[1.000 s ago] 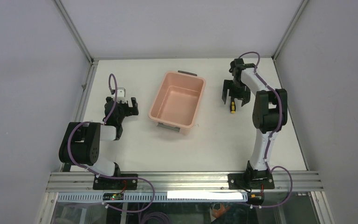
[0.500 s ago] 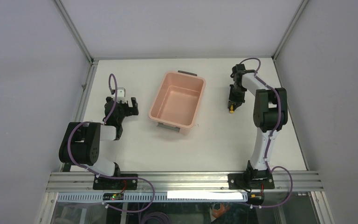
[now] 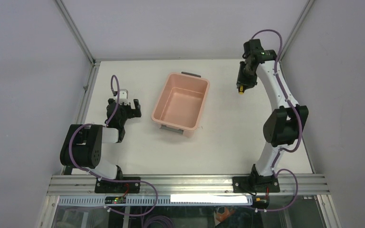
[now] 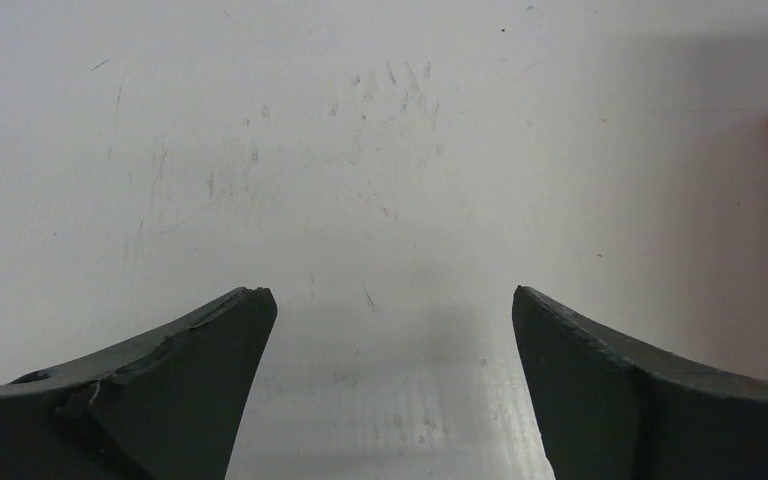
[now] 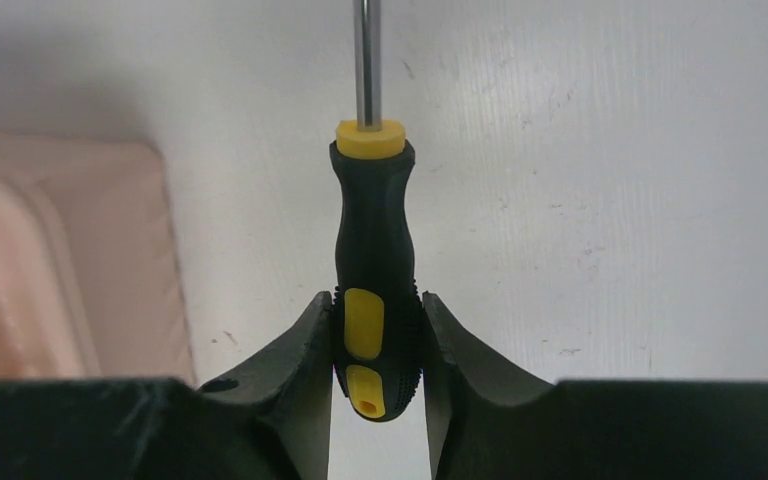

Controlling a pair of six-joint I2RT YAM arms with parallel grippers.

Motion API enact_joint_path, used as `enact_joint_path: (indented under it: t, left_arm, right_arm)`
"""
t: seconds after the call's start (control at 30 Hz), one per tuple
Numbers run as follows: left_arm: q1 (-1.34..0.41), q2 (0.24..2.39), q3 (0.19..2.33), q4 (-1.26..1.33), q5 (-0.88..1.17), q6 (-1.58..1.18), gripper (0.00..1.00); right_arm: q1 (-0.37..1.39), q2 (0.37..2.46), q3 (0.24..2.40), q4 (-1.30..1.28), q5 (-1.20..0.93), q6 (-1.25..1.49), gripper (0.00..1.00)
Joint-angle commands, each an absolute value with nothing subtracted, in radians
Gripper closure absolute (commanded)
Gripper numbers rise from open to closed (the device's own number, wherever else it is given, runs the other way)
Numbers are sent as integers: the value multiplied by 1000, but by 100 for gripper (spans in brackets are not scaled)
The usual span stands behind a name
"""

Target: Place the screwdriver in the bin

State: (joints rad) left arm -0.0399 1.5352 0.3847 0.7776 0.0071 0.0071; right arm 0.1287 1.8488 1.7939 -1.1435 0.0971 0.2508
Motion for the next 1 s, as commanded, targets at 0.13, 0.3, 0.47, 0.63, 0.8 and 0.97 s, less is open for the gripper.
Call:
enact_joint_path:
  t: [0.13,0.3,0.47,0.63,0.8,0.97]
  left_arm:
    - [-46,1507,383,804,15,-9,1]
    - [-47,1508,383,804,14,-9,1]
    - [-46,1508,383,804,14,-9,1]
    - [-46,1507,383,804,14,-9,1]
    - [-46,1508,383,804,13,-9,1]
    - [-46,1508,383,804,14,-9,1]
  right_arm:
    - [394,1879,2282,-1395,132,342,99]
    - [562,2013,2543,-1388,78,382,99]
    - [645,2051,2557,-1242,42,425,99]
    - [686,1991,2313,-1073,116,472,98]
    - [765,1909,1910,-835,218,570,98]
    - [808,1863,1638,-653,221,665,97]
